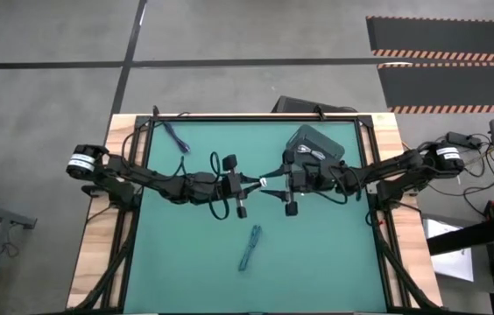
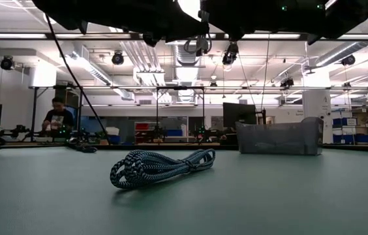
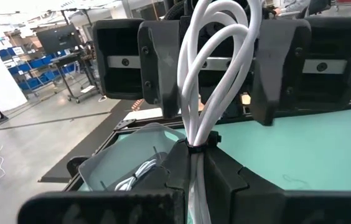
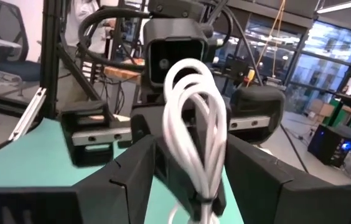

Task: Pick and place USB-C Cables
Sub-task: Put the white charger cable into the black container

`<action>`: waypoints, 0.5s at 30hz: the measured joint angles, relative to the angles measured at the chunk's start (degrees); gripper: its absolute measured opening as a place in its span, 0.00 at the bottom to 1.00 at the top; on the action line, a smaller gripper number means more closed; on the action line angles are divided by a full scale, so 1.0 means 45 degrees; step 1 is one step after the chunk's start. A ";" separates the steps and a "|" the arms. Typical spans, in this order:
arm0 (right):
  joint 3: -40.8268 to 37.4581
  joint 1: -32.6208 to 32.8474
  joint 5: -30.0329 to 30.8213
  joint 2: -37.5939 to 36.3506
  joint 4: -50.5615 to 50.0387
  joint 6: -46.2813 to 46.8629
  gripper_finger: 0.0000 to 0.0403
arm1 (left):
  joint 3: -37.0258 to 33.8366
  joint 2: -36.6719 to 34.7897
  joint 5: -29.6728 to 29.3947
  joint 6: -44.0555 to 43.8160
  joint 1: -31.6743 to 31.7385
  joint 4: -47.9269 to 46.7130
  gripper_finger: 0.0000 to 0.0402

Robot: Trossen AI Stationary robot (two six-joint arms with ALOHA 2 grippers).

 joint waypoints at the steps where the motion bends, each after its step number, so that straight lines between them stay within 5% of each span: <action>1: 0.0000 -0.0002 0.0027 0.0021 0.0042 0.0000 0.42 | 0.0000 0.0000 -0.0002 0.0000 0.0000 -0.0003 0.03; 15: -0.0005 -0.0031 0.0373 0.0247 0.0241 -0.0024 0.08 | -0.0017 0.0000 0.0008 0.0000 0.0000 -0.0020 0.04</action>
